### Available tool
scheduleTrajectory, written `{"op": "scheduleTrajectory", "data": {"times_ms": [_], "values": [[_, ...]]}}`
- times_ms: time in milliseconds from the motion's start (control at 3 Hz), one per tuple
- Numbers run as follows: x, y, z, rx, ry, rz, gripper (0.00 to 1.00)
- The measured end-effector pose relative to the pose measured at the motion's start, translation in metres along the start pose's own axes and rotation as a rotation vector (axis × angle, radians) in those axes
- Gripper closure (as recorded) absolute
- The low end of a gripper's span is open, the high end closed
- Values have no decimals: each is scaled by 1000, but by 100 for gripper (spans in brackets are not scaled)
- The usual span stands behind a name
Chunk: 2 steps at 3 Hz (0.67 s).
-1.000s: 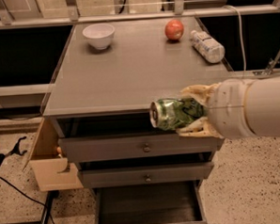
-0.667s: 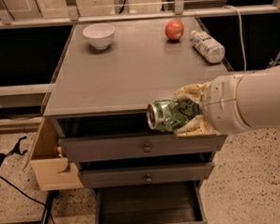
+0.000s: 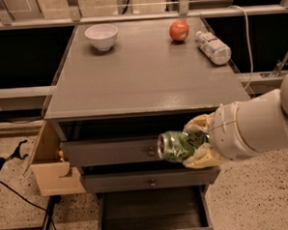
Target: Place green can into bottom drawer
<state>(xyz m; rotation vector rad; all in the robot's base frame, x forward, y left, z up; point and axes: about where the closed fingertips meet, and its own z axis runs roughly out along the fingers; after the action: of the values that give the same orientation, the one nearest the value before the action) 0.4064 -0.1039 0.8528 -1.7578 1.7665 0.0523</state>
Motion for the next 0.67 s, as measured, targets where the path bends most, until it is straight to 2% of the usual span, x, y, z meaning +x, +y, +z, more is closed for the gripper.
{"op": "scheduleTrajectory", "data": {"times_ms": [333,667], "values": [[20,26,25,-55,23,53,100],[36,47,56,-62,10,66,100]]}}
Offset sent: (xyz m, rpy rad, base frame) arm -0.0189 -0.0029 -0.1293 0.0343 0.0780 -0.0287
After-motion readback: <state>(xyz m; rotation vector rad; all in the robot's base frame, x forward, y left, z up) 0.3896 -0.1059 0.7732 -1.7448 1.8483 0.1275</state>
